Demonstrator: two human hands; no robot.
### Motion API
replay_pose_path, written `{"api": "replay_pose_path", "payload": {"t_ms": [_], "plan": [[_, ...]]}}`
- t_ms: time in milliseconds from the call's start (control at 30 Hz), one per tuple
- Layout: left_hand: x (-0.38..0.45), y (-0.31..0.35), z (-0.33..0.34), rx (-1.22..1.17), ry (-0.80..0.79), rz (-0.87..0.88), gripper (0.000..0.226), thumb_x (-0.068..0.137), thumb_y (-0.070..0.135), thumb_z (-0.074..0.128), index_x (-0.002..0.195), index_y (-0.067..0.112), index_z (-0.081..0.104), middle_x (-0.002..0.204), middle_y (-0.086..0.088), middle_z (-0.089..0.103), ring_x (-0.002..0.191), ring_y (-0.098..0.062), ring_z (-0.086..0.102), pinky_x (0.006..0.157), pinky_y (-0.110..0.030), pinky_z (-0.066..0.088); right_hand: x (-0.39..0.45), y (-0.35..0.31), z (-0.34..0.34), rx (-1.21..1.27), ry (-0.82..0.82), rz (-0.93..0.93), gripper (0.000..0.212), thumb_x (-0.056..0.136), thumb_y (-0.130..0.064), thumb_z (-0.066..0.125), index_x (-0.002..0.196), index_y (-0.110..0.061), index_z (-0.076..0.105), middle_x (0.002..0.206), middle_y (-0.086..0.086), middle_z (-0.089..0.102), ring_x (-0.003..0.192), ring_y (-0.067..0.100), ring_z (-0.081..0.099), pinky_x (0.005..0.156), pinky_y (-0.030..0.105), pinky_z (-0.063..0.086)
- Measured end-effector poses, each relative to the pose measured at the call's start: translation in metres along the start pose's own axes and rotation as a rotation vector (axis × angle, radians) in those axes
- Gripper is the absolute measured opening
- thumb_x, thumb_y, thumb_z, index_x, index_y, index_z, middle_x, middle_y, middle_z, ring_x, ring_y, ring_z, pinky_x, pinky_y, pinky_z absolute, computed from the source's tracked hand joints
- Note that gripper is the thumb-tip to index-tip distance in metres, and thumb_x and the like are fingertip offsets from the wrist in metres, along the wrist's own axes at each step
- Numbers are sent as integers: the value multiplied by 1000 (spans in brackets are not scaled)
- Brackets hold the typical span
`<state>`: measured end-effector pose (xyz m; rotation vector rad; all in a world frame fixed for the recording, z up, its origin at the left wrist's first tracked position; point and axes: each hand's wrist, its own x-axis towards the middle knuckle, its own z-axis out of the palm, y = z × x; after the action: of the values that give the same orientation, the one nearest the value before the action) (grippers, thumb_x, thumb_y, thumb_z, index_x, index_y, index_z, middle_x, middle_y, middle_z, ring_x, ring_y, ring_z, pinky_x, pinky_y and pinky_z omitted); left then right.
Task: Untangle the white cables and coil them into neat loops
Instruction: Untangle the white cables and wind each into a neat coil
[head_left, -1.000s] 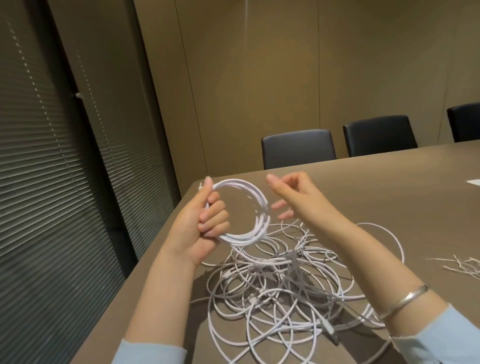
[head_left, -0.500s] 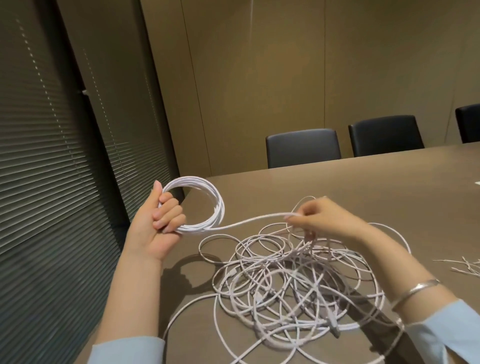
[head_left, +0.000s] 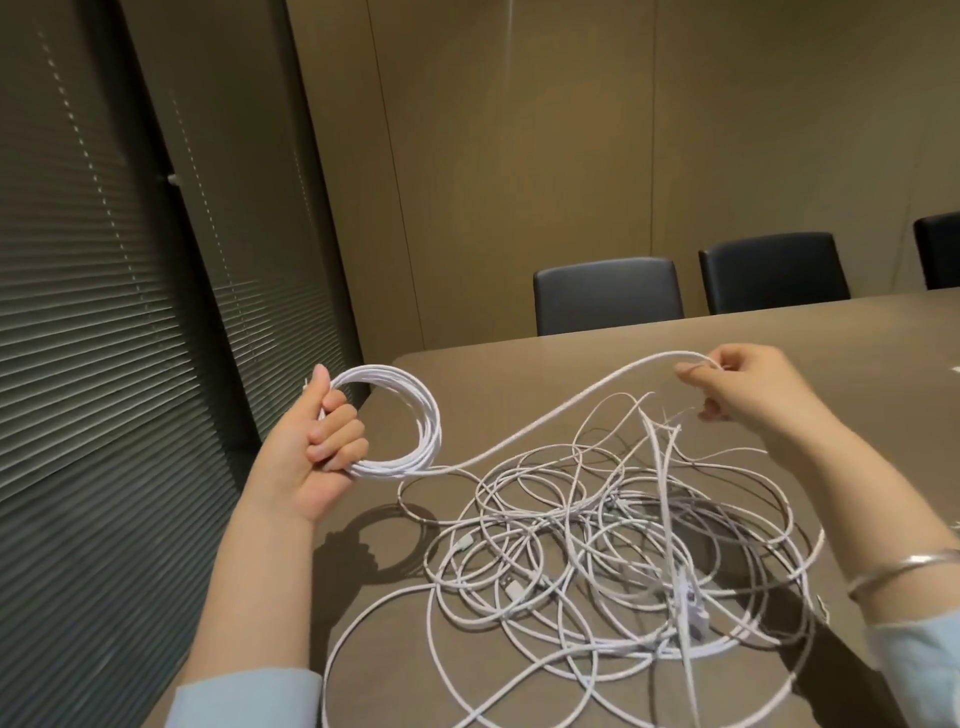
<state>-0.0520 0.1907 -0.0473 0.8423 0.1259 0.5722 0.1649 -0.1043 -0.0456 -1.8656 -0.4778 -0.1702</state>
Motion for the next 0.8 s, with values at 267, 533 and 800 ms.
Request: {"api": "replay_pose_path", "payload": {"t_ms": [267,533,800], "plan": [[2,-14,19,171,16,-22,43,97,44,48,62,18,43,37,9,25,27,-4,21,29,-15,14,-40,-57,16,156,-509,-40,26,85,-12,70,71,-10,48,65,16,48,58,24,46,53,27,36],[-4,-38,56,293,-115,-58,42,96,45,48,64,18,42,39,6,23,29,-3,18,39,-20,5,-70,-81,46,350,-678,88,13,86,-4,48,76,-12,45,63,1,21,55,14,12,51,28,10],[-13,-54,78,378,-264,-77,11,66,8,59,70,13,50,48,7,25,36,-5,16,36,-19,9,-77,-77,72,579,-594,222,15,85,-8,49,74,-15,42,62,-2,37,50,12,25,45,22,22]]}}
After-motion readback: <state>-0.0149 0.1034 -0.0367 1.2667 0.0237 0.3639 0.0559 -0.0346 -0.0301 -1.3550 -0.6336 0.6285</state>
